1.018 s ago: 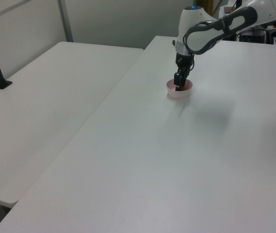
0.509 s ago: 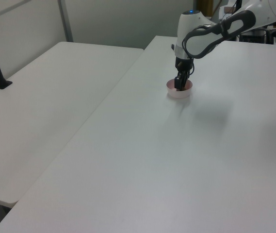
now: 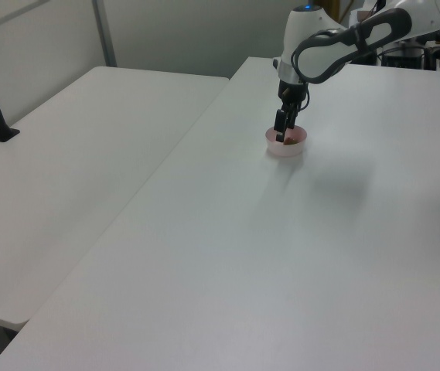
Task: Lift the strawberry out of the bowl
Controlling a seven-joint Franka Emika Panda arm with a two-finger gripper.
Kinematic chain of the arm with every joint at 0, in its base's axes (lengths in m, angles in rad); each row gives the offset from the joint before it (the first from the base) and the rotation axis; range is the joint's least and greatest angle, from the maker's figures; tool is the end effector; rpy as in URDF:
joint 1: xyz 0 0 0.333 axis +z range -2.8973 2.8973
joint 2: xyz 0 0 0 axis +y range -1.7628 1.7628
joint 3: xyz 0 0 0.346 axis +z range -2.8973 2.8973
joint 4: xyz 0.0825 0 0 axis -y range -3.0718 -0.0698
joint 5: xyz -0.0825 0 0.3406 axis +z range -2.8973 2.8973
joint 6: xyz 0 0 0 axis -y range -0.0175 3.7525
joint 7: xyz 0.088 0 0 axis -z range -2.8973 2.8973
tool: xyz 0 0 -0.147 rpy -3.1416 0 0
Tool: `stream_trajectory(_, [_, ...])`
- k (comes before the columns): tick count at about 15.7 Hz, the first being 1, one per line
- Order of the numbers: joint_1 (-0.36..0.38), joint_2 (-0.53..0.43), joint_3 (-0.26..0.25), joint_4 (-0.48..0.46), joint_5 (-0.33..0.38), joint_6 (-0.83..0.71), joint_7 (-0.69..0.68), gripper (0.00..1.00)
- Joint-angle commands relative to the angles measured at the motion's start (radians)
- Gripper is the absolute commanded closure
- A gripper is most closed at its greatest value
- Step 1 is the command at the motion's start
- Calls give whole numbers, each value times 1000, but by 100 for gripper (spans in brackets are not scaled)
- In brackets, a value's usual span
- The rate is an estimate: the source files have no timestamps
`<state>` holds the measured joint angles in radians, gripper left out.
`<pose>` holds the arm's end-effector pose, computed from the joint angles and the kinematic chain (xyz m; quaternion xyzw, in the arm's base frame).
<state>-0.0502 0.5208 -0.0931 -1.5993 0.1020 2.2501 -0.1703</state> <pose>0.6788 -0.0825 0.3515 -0.9976 0.0082 -0.0685 0.0084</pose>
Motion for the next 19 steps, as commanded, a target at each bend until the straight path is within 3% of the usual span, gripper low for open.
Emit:
stream_trajectory(1, [10, -35, -8, -11, -10, -47, -8, 0])
stream_trajectory(7, [13, -22, -8, -17, -21, -60, -9, 1])
stream_trajectory(12, [15, -1, -8, -21, -35, -57, -31, 25])
stream_trajectory(19, [15, 11, -8, -31, -35, -49, -63, 43])
